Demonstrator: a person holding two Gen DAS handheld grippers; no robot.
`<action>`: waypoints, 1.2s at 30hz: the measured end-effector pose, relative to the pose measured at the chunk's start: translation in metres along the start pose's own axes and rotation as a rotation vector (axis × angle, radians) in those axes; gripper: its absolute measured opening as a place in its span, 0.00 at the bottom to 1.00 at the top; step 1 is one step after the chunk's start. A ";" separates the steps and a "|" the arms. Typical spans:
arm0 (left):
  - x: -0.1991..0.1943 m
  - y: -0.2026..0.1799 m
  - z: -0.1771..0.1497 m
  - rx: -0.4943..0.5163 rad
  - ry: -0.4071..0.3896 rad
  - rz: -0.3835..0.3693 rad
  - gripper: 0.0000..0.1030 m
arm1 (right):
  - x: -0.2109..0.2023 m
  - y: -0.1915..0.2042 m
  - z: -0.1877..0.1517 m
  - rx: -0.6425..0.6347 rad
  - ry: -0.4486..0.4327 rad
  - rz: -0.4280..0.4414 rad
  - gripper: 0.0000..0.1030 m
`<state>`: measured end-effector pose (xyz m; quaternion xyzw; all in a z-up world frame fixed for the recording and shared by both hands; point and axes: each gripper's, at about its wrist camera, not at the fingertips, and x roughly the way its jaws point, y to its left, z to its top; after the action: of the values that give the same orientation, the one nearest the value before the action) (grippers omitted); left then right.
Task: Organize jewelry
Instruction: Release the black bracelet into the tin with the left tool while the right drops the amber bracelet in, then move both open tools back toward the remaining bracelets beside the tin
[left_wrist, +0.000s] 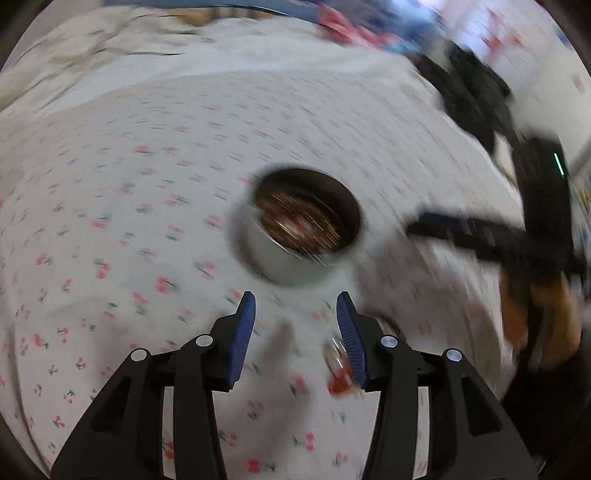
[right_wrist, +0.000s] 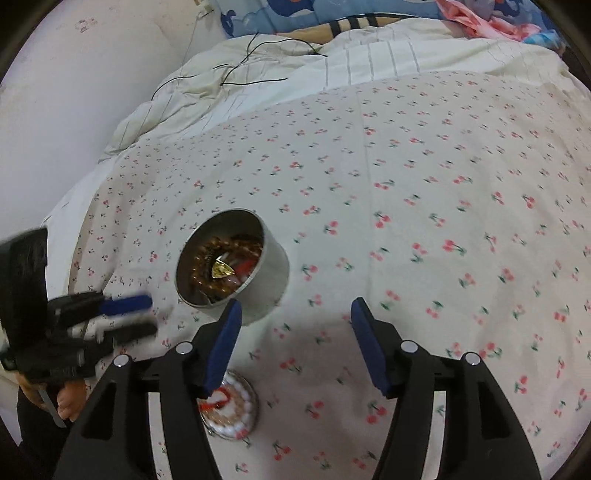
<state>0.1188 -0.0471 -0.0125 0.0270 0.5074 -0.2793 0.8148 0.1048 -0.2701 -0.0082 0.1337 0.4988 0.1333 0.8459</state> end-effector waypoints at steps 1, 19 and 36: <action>0.001 -0.008 -0.007 0.050 0.015 0.000 0.42 | -0.001 -0.001 -0.001 -0.002 0.006 0.008 0.58; 0.017 -0.040 -0.055 0.203 0.101 0.075 0.45 | 0.031 0.052 -0.060 -0.372 0.107 -0.248 0.56; 0.014 -0.035 -0.052 0.189 0.082 0.092 0.48 | 0.027 0.050 -0.058 -0.394 0.080 -0.233 0.56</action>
<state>0.0640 -0.0650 -0.0410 0.1386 0.5099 -0.2870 0.7990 0.0619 -0.2081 -0.0393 -0.0980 0.5085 0.1348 0.8448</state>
